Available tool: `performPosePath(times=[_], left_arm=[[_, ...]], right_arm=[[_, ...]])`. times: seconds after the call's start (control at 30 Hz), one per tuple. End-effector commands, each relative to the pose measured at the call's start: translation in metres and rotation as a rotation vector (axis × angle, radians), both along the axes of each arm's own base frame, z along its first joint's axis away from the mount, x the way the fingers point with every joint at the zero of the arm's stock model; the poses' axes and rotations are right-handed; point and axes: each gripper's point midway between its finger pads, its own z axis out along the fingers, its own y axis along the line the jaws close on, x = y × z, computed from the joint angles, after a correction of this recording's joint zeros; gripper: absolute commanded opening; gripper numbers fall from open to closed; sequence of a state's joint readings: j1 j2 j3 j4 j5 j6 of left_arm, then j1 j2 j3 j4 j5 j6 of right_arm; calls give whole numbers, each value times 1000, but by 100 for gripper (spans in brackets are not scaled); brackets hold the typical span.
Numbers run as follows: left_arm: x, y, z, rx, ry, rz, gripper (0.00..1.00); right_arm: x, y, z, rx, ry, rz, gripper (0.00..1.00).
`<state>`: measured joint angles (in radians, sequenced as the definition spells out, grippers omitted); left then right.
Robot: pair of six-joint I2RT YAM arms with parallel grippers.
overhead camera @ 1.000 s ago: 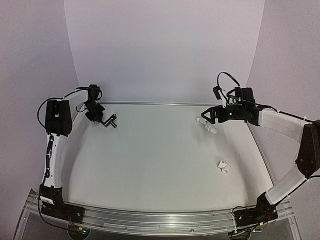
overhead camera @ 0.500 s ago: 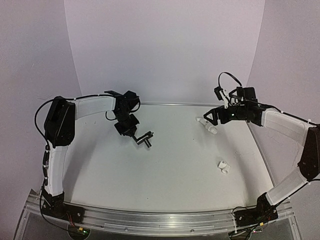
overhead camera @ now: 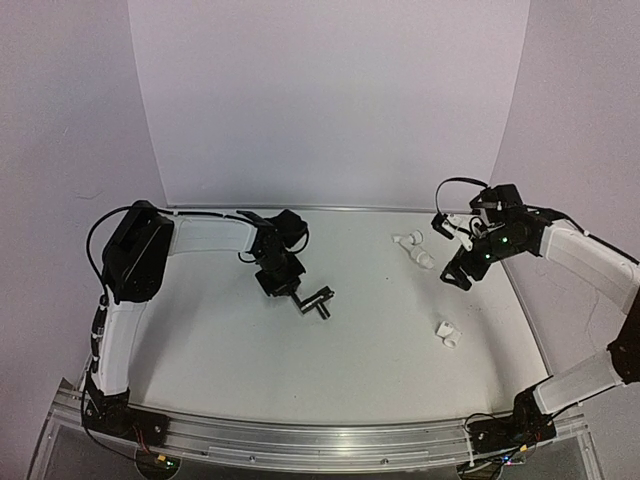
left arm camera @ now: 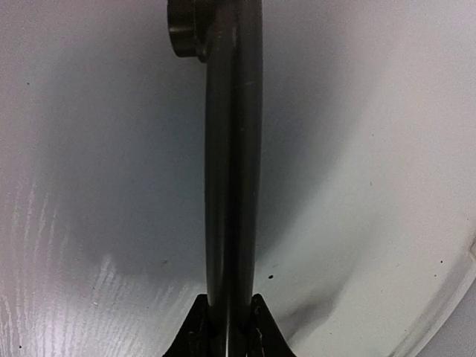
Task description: Install the water faucets
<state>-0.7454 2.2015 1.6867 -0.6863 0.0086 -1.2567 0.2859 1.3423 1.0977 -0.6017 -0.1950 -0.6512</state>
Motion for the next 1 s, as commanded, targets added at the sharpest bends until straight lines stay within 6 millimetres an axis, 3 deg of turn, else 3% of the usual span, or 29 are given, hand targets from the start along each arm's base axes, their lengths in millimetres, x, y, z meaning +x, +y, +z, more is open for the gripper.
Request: performPosePath(times=[0.0,0.27,0.4,0.67,0.83,0.87,0.9,0.97], left_arm=[[9,-25,9,-73,-62,-25,3],[2,-34,-10,-142,-42,-23,21],[2,-39,-8,-179,-47,-27,39],[7,-44,21,-267,-140,-42,68],[12,-44,46,-293,-213,-52,71],[13,-43,53,-295,-234,-53,71],[14,-42,58,-296,-250,-54,80],[17,-40,71,-306,-299,-55,84]], right_arm=[[-40,-29,-43,-218,177,91,98],[-71,-41,-90,-303,374,144,97],[-78,-39,-104,-291,426,151,96],[-100,-38,-132,-283,569,177,92],[-112,-32,-146,-301,613,208,88],[-111,-30,-149,-313,604,206,86],[-110,-30,-153,-326,597,199,84],[-102,-31,-157,-341,572,180,79]])
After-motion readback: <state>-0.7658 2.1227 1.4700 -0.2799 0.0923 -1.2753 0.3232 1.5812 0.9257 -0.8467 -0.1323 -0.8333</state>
